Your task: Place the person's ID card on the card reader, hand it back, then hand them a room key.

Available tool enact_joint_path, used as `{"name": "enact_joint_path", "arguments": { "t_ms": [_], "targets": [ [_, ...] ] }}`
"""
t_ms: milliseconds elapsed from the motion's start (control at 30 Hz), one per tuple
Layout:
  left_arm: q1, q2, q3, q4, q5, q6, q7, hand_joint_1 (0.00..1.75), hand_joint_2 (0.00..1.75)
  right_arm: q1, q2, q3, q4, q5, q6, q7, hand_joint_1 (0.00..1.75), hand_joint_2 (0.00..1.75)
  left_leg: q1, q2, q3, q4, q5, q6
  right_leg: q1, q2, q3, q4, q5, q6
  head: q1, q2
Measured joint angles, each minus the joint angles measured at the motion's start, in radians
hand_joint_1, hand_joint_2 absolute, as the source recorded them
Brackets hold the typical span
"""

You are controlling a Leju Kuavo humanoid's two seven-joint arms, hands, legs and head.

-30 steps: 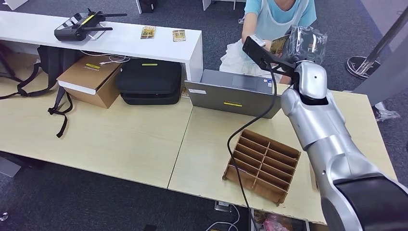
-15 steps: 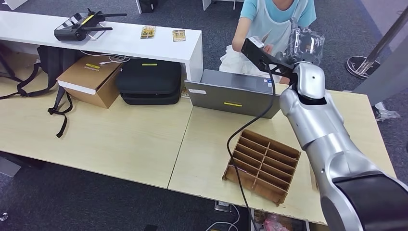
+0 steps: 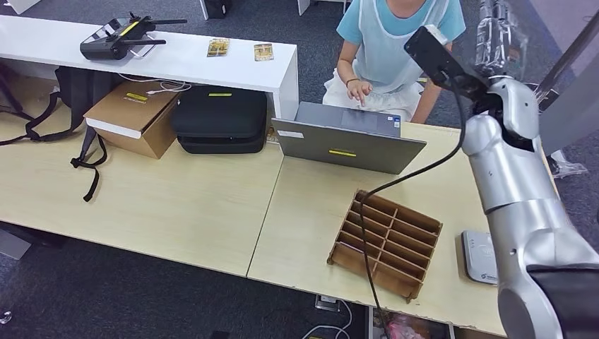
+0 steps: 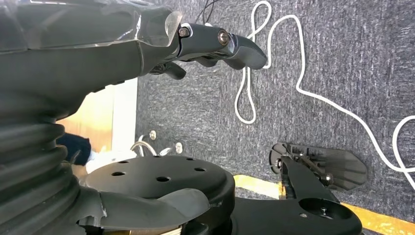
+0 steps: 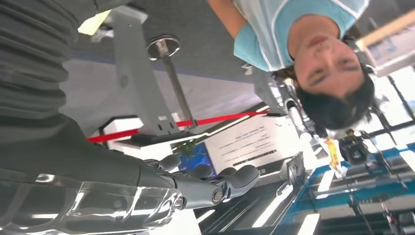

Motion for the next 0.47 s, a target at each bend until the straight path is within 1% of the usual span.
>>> {"name": "enact_joint_path", "arguments": {
  "t_ms": [100,167,200,300,433,467],
  "targets": [
    [0.001,0.002,0.000,0.000,0.010,0.000,0.000,0.00,1.75,0.078,-0.071,-0.036,-0.108,-0.109,0.009,-0.103,0.00,1.75,0.000,-0.001,0.000,0.000,0.000,0.000,0.000,0.000,0.000,-0.001,0.000,0.000,0.000,0.000],
    [0.001,0.003,0.000,0.000,0.018,0.000,-0.001,0.00,1.75,0.146,-0.121,-0.064,-0.177,-0.201,0.043,-0.172,0.00,1.75,0.000,-0.001,0.000,0.000,-0.001,0.001,0.000,-0.001,0.001,-0.001,0.000,0.000,0.000,0.000],
    [0.002,0.003,0.000,0.000,0.024,0.000,-0.005,0.00,1.75,0.185,-0.147,-0.081,-0.210,-0.259,0.076,-0.203,0.00,1.75,0.000,-0.002,0.000,0.000,-0.001,0.001,0.000,-0.002,0.001,-0.002,0.000,0.000,0.000,0.000],
    [0.011,0.005,0.000,0.000,0.041,0.000,-0.050,0.00,1.75,0.306,-0.224,-0.145,-0.290,-0.465,0.232,-0.286,0.00,1.75,0.000,-0.003,-0.001,0.000,-0.001,0.002,0.000,-0.003,0.001,-0.002,0.000,0.000,0.000,0.000],
    [0.022,0.007,0.000,0.000,0.049,0.000,-0.102,0.00,1.75,0.445,-0.325,-0.243,-0.350,-0.755,0.490,-0.376,0.00,1.75,0.000,-0.004,-0.002,0.000,-0.002,0.002,0.000,-0.004,0.000,-0.003,0.000,0.001,0.000,0.000],
    [0.023,0.007,0.000,0.000,0.049,0.000,-0.106,0.00,1.75,0.463,-0.338,-0.256,-0.356,-0.792,0.522,-0.385,0.00,1.75,0.000,-0.004,-0.002,0.000,-0.002,0.002,0.000,-0.004,0.000,-0.003,-0.001,0.001,0.000,0.000]
  ]
}}
